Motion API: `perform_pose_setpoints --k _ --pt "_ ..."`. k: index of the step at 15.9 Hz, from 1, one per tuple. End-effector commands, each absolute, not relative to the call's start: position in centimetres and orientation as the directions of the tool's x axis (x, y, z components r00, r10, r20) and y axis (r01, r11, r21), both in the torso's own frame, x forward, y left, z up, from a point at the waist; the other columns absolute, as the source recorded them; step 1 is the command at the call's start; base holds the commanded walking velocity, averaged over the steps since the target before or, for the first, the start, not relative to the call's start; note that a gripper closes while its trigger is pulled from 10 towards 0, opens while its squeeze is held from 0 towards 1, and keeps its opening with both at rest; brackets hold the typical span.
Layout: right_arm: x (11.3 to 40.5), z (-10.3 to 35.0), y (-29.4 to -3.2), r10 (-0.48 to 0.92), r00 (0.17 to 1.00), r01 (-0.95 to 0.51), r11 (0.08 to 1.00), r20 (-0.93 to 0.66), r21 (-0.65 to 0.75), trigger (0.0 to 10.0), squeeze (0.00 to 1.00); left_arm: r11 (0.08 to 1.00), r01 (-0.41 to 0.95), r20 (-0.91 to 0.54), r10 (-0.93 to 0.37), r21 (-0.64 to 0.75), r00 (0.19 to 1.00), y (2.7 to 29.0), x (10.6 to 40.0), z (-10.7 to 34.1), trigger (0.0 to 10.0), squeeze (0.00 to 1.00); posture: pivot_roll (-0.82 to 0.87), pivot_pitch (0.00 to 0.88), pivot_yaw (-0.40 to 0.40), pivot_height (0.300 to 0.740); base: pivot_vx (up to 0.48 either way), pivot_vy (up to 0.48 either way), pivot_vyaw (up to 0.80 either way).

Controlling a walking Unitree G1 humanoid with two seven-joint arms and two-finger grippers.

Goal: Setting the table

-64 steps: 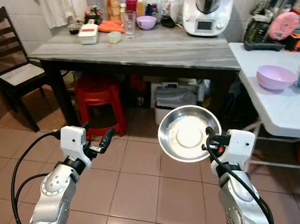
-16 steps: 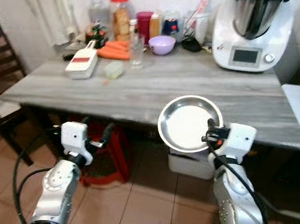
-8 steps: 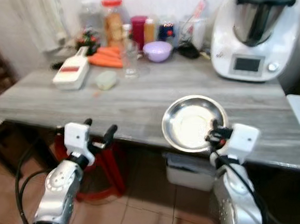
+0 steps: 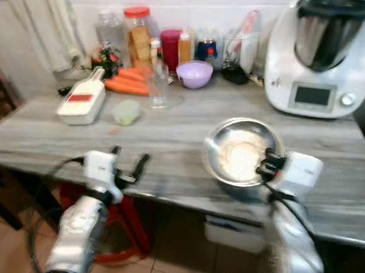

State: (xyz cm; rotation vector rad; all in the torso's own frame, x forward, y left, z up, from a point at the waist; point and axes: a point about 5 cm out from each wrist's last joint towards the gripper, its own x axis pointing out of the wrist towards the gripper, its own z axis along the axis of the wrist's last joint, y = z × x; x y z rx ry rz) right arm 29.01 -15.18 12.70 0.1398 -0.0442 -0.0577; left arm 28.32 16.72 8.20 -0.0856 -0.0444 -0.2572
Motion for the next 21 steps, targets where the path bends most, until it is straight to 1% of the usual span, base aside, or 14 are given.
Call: perform_pose_setpoints --k 1,4,9,12,21 --pt "29.2 12.8 -15.6 -0.071 0.997 0.064 0.989 0.043 0.137 10.0 0.00 0.954 0.290 0.059 -0.286 -0.071 0.956 16.2 28.2 8.4 10.0 0.00 -0.01 0.000 0.107 0.740 0.000 0.000 0.00" --pt "29.7 11.9 -14.8 -0.039 0.999 0.039 0.987 -0.003 0.158 10.0 0.00 0.930 0.365 0.023 -0.364 -0.048 0.931 16.3 26.2 7.4 10.0 0.00 0.00 0.000 0.110 0.740 0.000 0.000 0.00" --pt "30.6 11.1 -13.7 0.012 0.998 0.001 0.980 -0.063 0.201 10.0 0.00 0.890 0.453 -0.020 -0.454 -0.046 0.891 16.7 24.6 6.7 10.0 0.00 0.00 0.000 0.107 0.740 0.000 0.000 0.00" --pt "31.1 10.3 -13.3 0.022 0.995 -0.001 0.978 -0.099 0.208 10.0 0.00 0.884 0.465 -0.028 -0.467 -0.047 0.884 16.9 24.3 6.7 10.0 0.00 0.00 0.000 0.102 0.740 0.000 0.000 0.00" --pt "31.1 10.3 -13.3 0.021 0.995 0.000 0.978 -0.099 0.208 10.0 0.00 0.884 0.465 -0.028 -0.467 -0.047 0.884 16.9 24.3 6.7 10.0 0.00 0.00 0.000 0.102 0.740 0.000 0.000 0.00"
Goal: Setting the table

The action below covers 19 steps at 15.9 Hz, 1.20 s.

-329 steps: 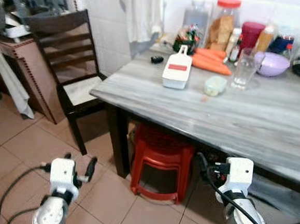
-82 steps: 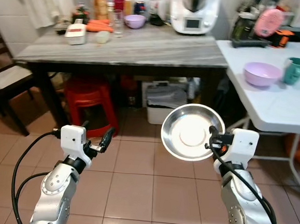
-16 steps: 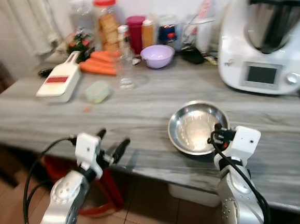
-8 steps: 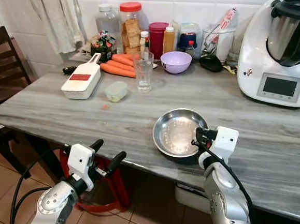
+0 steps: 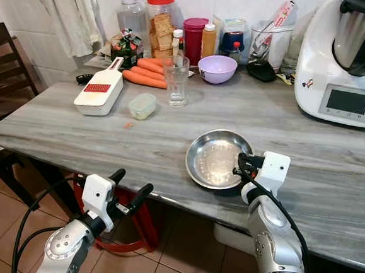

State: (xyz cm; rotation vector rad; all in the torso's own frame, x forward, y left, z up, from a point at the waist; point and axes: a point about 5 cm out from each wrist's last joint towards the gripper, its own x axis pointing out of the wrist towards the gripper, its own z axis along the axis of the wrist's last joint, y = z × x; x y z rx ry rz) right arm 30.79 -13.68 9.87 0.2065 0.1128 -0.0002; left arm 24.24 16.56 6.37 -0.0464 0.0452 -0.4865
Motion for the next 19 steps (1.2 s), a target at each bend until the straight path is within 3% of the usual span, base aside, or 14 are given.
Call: perform_pose_setpoints --k 1,19 --pt "31.07 10.26 -13.31 0.021 0.995 0.000 0.978 -0.099 0.208 10.0 0.00 0.884 0.465 -0.028 -0.467 -0.047 0.884 16.87 24.32 6.70 10.0 0.00 0.00 0.000 0.102 0.740 0.000 0.000 0.00" --pt "31.07 10.26 -13.31 0.021 0.995 0.000 0.978 -0.099 0.208 10.0 0.00 0.884 0.465 -0.028 -0.467 -0.047 0.884 16.87 24.32 6.70 10.0 0.00 0.00 0.000 0.102 0.740 0.000 0.000 0.00"
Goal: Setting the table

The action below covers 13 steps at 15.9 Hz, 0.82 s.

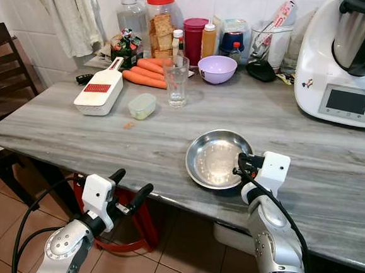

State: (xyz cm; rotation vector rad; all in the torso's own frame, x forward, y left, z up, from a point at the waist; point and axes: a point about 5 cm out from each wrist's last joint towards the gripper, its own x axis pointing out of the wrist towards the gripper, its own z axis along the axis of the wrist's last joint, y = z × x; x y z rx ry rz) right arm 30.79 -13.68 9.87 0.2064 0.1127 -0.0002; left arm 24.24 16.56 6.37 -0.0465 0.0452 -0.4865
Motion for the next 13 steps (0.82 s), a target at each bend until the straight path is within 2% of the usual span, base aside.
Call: perform_pose_setpoints --k 1,5,6,7,13 --pt "31.1 10.3 -13.3 0.021 0.995 0.000 0.978 -0.099 0.208 10.0 0.00 0.884 0.465 -0.028 -0.467 -0.047 0.884 16.9 24.3 6.7 10.0 0.00 0.00 0.000 0.102 0.740 0.000 0.000 0.00" --pt "31.1 10.3 -13.3 0.021 0.995 0.000 0.978 -0.099 0.208 10.0 0.00 0.884 0.465 -0.028 -0.467 -0.047 0.884 16.9 24.3 6.7 10.0 0.00 0.00 0.000 0.102 0.740 0.000 0.000 0.00" --pt "31.3 9.2 -14.4 -0.032 0.991 0.060 0.974 -0.127 0.218 10.0 0.00 0.831 0.554 -0.013 -0.556 -0.053 0.831 14.7 25.7 6.5 10.0 0.00 -0.08 0.000 0.143 0.740 0.000 0.000 0.00" --pt "31.3 8.9 -15.0 -0.046 0.990 0.074 0.974 -0.135 0.212 10.0 0.00 0.808 0.587 0.000 -0.588 -0.052 0.809 13.7 26.3 6.6 10.0 0.00 -0.07 0.000 0.144 0.740 0.000 0.000 0.00" --pt "32.1 8.6 -14.4 -0.035 0.986 0.073 0.969 -0.161 0.236 10.0 0.00 0.793 0.607 0.041 -0.606 -0.054 0.794 12.8 26.6 7.5 10.0 0.00 -0.07 0.000 0.134 0.740 0.000 0.000 0.00"
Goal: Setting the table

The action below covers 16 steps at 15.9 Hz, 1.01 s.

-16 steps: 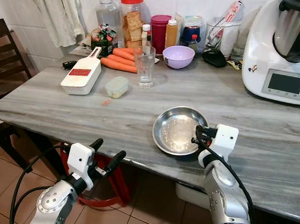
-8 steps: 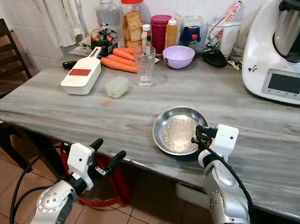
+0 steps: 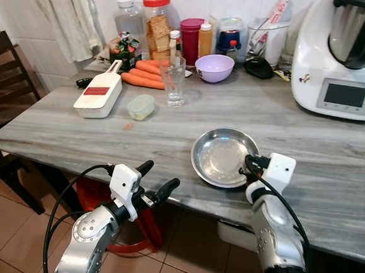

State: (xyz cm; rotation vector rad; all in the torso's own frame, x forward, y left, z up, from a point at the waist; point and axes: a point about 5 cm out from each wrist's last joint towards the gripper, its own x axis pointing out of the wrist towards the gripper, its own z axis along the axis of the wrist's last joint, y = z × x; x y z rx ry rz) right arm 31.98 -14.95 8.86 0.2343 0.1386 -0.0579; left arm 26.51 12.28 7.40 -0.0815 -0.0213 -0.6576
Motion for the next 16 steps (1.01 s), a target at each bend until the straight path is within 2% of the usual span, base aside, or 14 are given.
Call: perform_pose_setpoints --k 1,9,10,11,12,16 --pt "32.2 8.7 -14.4 -0.034 0.986 0.071 0.970 -0.162 0.234 10.0 0.00 0.791 0.609 0.043 -0.607 -0.056 0.793 12.9 26.6 7.5 10.0 0.00 -0.07 0.000 0.130 0.740 0.000 0.000 0.00" --pt "34.0 9.0 -12.5 0.039 0.967 0.008 0.984 -0.251 0.180 10.0 0.00 0.773 0.627 0.050 -0.626 -0.094 0.778 12.1 26.7 7.1 10.0 0.00 -0.09 0.000 0.102 0.740 0.000 0.000 0.00" --pt "34.0 8.8 -12.2 0.053 0.960 -0.003 0.984 -0.274 0.180 10.0 0.04 0.772 0.628 0.050 -0.626 -0.099 0.778 12.0 26.7 7.0 10.0 0.00 -0.09 0.000 0.099 0.740 0.000 0.000 0.00" --pt "34.0 8.7 -12.1 0.062 0.953 -0.009 0.984 -0.295 0.180 10.0 0.58 0.772 0.627 0.051 -0.626 -0.101 0.778 11.9 26.7 7.0 10.0 0.00 -0.09 0.000 0.099 0.740 0.000 0.000 0.00" --pt "34.1 8.7 -12.0 0.068 0.951 -0.011 0.983 -0.301 0.186 10.0 1.00 0.774 0.626 0.051 -0.624 -0.100 0.780 12.0 26.8 7.0 10.0 0.00 -0.08 0.000 0.098 0.740 0.000 0.000 0.00" --pt "34.0 8.7 -12.7 0.077 0.947 -0.017 0.981 -0.313 0.192 10.0 1.00 0.778 0.622 0.052 -0.620 -0.091 0.783 12.3 27.1 7.0 10.0 0.00 -0.08 0.000 0.107 0.740 0.000 0.000 0.00"
